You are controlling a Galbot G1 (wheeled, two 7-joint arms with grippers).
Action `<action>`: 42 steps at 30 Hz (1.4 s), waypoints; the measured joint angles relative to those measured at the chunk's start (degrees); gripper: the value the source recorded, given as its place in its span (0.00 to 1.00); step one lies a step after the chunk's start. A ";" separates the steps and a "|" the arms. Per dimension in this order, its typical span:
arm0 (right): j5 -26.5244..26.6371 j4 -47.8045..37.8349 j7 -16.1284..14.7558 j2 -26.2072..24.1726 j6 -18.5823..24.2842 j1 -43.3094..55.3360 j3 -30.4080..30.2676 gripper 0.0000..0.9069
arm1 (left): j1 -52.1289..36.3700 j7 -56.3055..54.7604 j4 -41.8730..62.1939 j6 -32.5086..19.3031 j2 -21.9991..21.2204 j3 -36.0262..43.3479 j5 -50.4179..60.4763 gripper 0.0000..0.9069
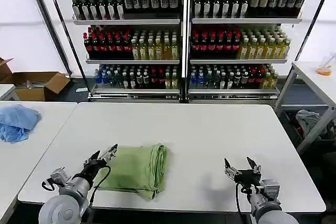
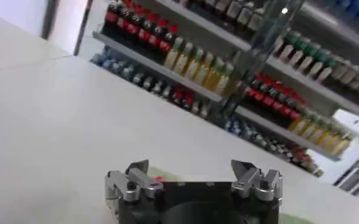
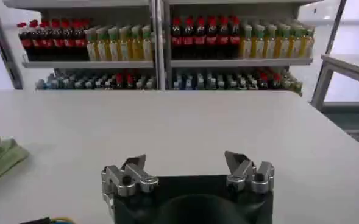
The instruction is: Fold and organize the clothes.
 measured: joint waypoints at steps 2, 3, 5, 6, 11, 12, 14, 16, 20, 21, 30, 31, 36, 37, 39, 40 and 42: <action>-0.07 -0.01 -0.02 0.01 0.04 -0.12 0.12 1.00 | -0.05 0.27 1.19 0.03 -0.31 -0.02 1.16 1.00; -0.07 0.00 -0.02 0.01 0.04 -0.19 0.18 1.00 | -0.16 0.40 1.79 0.04 -0.51 0.02 1.67 1.00; -0.07 0.09 -0.02 -0.09 0.04 -0.34 0.35 1.00 | -0.41 0.69 2.94 0.06 -0.82 0.25 2.65 1.00; -0.06 0.15 -0.02 -0.18 0.05 -0.41 0.48 1.00 | -0.56 0.81 3.45 0.10 -0.94 0.39 3.10 1.00; 0.08 0.56 -0.03 -0.42 0.05 -0.76 1.02 1.00 | -0.40 1.70 4.84 0.62 -1.30 1.10 4.28 1.00; 0.10 0.62 -0.02 -0.42 0.05 -0.83 1.14 1.00 | -0.28 2.00 4.99 0.78 -1.39 1.24 4.35 1.00; 0.11 0.81 -0.02 -0.41 0.04 -1.06 1.38 1.00 | -0.07 2.60 5.39 1.11 -1.66 1.34 4.40 0.70; 0.11 1.00 -0.01 -0.41 0.03 -1.23 1.55 1.00 | -0.08 3.22 5.45 1.49 -2.01 1.23 4.16 0.50; 0.12 1.21 0.09 -0.41 -0.02 -1.39 1.82 1.00 | -0.31 4.38 5.65 2.08 -2.75 0.72 1.98 0.12; 0.12 1.26 0.11 -0.41 -0.03 -1.43 1.86 1.00 | -0.41 4.65 5.79 2.10 -2.89 0.58 1.23 0.07; 0.16 1.66 0.33 -0.17 -0.16 -2.03 2.26 1.00 | -1.45 6.09 8.15 1.64 -4.67 -1.67 -7.55 0.03; 0.21 1.72 0.33 -0.16 -0.17 -2.09 2.31 1.00 | -1.45 6.20 8.45 1.53 -4.91 -1.93 -8.59 0.03; 0.29 1.93 0.42 -0.18 -0.23 -2.24 2.54 1.00 | -1.39 6.74 9.43 1.36 -6.23 -3.47 -14.08 0.03; 0.29 2.01 0.45 -0.17 -0.24 -2.26 2.54 1.00 | -1.40 6.86 9.62 1.37 -6.51 -3.73 -15.07 0.03; 0.30 2.17 0.50 -0.12 -0.30 -2.33 2.55 1.00 | -1.44 7.14 9.93 1.38 -7.12 -4.35 -17.14 0.03; 0.32 2.26 0.51 -0.10 -0.31 -2.38 2.55 1.00 | -1.44 7.21 9.95 1.38 -7.36 -4.63 -18.08 0.03; 0.35 2.45 0.53 -0.13 -0.33 -2.49 2.70 1.00 | -1.33 7.35 9.93 1.38 -7.94 -5.29 -20.06 0.03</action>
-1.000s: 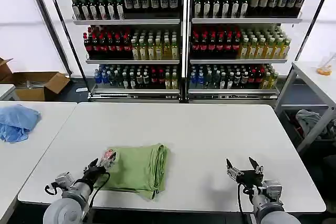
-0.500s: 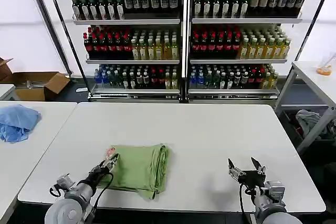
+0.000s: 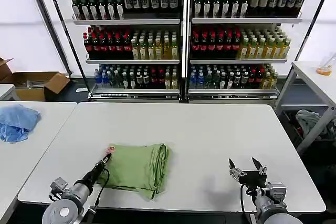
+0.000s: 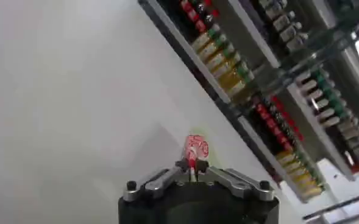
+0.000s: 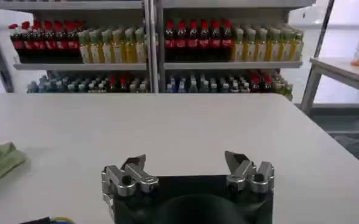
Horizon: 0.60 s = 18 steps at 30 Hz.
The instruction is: Fold and organize the clothes.
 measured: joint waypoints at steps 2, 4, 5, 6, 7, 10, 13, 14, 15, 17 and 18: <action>0.07 0.08 0.01 -0.07 0.00 -0.10 0.17 1.00 | 0.11 0.03 -0.12 0.00 -0.46 -0.60 -1.79 0.03; 0.15 0.22 0.03 -0.09 -0.01 -0.19 0.38 1.00 | 0.05 -0.03 -0.56 -0.01 -0.79 -1.43 -3.73 0.03; 0.20 0.30 0.03 -0.09 -0.01 -0.20 0.42 1.00 | -0.02 -0.15 -0.84 -0.01 -0.82 -1.94 -4.58 0.03; 0.23 0.34 0.03 -0.07 -0.01 -0.19 0.45 1.00 | -0.04 -0.26 -1.18 -0.01 -0.81 -2.67 -5.37 0.03; 0.26 0.36 0.04 -0.03 -0.01 -0.17 0.46 1.00 | -0.04 -0.36 -1.46 0.01 -0.80 -3.36 -5.95 0.03; 0.37 0.38 0.03 -0.05 -0.01 -0.02 0.44 1.00 | 0.24 -0.46 -2.45 0.29 -0.16 -6.17 -7.15 0.03; 0.59 0.27 -0.09 -0.28 0.11 0.29 0.28 1.00 | 0.90 0.06 -3.67 1.06 1.87 -9.97 -7.01 0.03; 0.68 0.18 -0.13 -0.36 0.17 0.41 0.22 1.00 | 1.23 0.37 -4.16 1.41 2.82 -11.37 -6.59 0.03; 0.78 0.01 -0.18 -0.50 0.27 0.57 0.15 1.00 | 1.59 0.67 -4.73 1.76 4.03 -12.81 -6.02 0.03; 0.94 -0.24 -0.22 -0.56 0.40 0.86 0.11 1.00 | 2.19 1.22 -5.97 2.50 6.38 -15.47 -4.82 0.03; 0.95 -0.25 -0.24 -0.54 0.45 0.96 0.08 1.00 | 2.54 1.46 -6.70 2.96 7.85 -16.94 -4.22 0.03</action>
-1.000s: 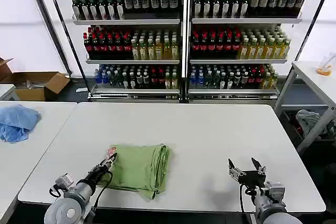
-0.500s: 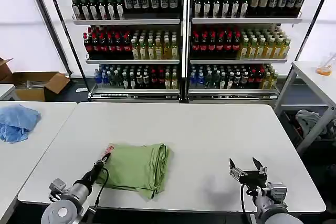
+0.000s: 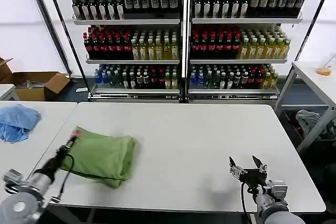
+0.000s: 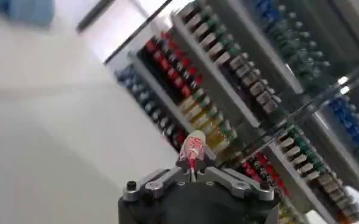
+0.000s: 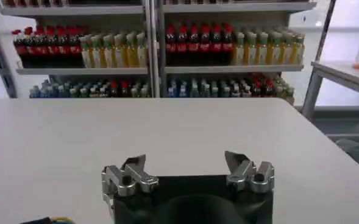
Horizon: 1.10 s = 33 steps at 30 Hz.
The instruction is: Fold and organize the clothes.
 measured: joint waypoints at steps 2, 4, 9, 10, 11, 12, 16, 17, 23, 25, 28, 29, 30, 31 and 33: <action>0.09 -0.11 -0.06 0.13 0.11 0.11 -0.14 1.00 | 0.48 0.11 -1.55 0.86 2.73 -2.53 0.92 0.03; 0.09 -0.13 -0.08 0.16 0.20 0.28 -0.33 1.00 | 0.93 0.14 -3.53 1.70 5.40 -4.42 2.14 0.03; -0.08 -0.02 -0.28 0.01 0.52 0.04 -0.30 1.00 | 2.23 -0.70 -9.34 2.87 9.10 -4.97 8.00 0.03; -0.15 0.09 -0.31 0.01 0.56 -0.05 -0.22 1.00 | 2.46 -0.95 -10.19 2.90 9.33 -4.16 10.00 0.03; -0.22 0.15 -0.34 0.02 0.62 -0.13 -0.13 1.00 | 2.62 -1.20 -10.88 2.91 9.44 -3.10 12.22 0.03; -0.31 0.27 -0.38 0.05 0.69 -0.28 -0.02 1.00 | 2.75 -1.50 -11.48 2.91 9.47 -1.54 15.11 0.03; -0.86 0.35 -0.43 0.31 0.91 -0.83 0.11 1.00 | 2.34 -2.32 -12.56 2.68 8.43 6.93 27.75 0.03; -1.03 0.33 -0.43 0.41 0.95 -0.92 0.09 1.00 | 2.08 -2.38 -12.56 2.51 7.97 9.25 30.82 0.03; -1.61 0.43 -0.46 0.63 1.05 -1.21 0.22 1.00 | -0.94 -2.96 -11.38 1.88 4.49 23.01 46.92 0.03; -1.65 0.43 -0.46 0.59 1.05 -1.20 0.36 1.00 | -2.36 -3.42 -11.18 1.93 3.16 27.03 50.32 0.03; -1.72 0.34 -0.53 0.56 1.08 -1.17 0.61 1.00 | -4.80 -4.03 -10.36 2.03 1.24 32.25 53.51 0.03; -1.75 0.32 -0.55 0.58 1.10 -1.18 0.65 1.00 | -5.57 -4.28 -9.96 1.98 0.65 33.79 54.27 0.03; -1.78 0.31 -0.61 0.62 1.13 -1.23 0.74 1.00 | -6.54 -4.56 -9.31 1.85 -0.06 35.50 54.97 0.03; -1.79 0.31 -0.65 0.66 1.15 -1.26 0.83 1.00 | -7.43 -4.85 -8.61 1.73 -0.75 37.01 55.49 0.03; -1.80 0.35 -0.70 0.68 1.17 -1.32 1.04 1.00 | -9.39 -5.49 -6.80 1.48 -2.40 40.07 56.26 0.03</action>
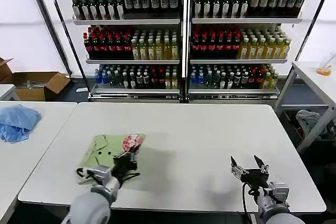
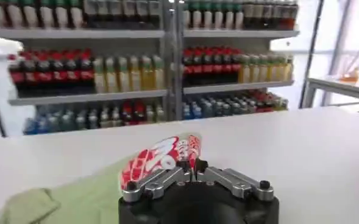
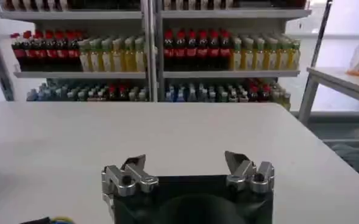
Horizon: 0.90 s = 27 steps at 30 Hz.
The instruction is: Fold and organize the clothes.
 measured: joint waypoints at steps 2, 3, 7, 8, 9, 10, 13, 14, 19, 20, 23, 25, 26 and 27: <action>0.01 0.03 -0.11 -0.04 0.01 -0.01 0.20 1.00 | -2.09 -0.60 1.90 -0.21 -1.70 2.63 0.25 0.03; 0.04 0.03 -0.14 -0.08 0.01 0.00 0.31 1.00 | -3.22 -0.94 2.95 -0.34 -2.62 3.87 0.30 0.03; 0.34 -0.11 -0.27 -0.26 0.02 0.28 0.66 1.00 | -7.93 -1.52 7.08 -1.13 -6.41 8.69 -0.07 1.00; 0.41 -0.12 -0.33 -0.29 0.03 0.38 0.67 1.00 | -8.89 -1.48 7.92 -1.44 -7.15 9.67 -0.34 1.00; 0.50 -0.13 -0.39 -0.31 0.03 0.48 0.67 1.00 | -9.78 -1.42 8.71 -1.80 -7.81 10.39 -0.62 1.00; 0.59 -0.17 -0.43 -0.33 0.04 0.62 0.64 1.00 | -10.60 -1.36 9.35 -2.38 -8.32 11.03 -1.00 1.00; 0.92 -0.52 -0.64 -0.41 0.24 1.05 0.33 1.00 | -12.21 -0.64 10.63 -4.05 -9.31 12.40 -2.41 1.00; 1.00 -0.60 -0.70 -0.42 0.32 1.19 0.22 1.00 | -12.56 -0.46 10.85 -4.49 -9.47 12.61 -2.98 1.00; 1.79 -1.28 -0.85 -0.15 0.71 2.49 -0.96 1.00 | -12.49 0.71 10.15 -6.87 -9.03 11.83 -6.62 1.00; 1.99 -1.42 -0.84 -0.05 0.72 2.87 -1.32 1.00 | -12.12 0.87 9.55 -7.19 -8.75 11.25 -7.56 1.00; 2.89 -2.07 -0.62 0.43 0.63 4.51 -2.89 1.00 | -10.50 0.94 7.12 -8.12 -7.47 8.90 -9.75 1.00; 3.73 -2.57 -0.34 0.88 0.45 6.06 -4.40 1.00 | -9.17 0.76 5.26 -8.78 -6.51 6.55 -10.62 1.00; 4.22 -2.86 -0.14 1.17 0.31 6.95 -5.22 1.00 | -8.44 0.58 4.49 -9.12 -6.07 5.29 -10.90 1.00; 4.82 -3.19 0.07 1.54 0.14 7.92 -6.12 1.00 | -7.70 0.43 3.84 -9.41 -5.62 3.98 -11.15 1.00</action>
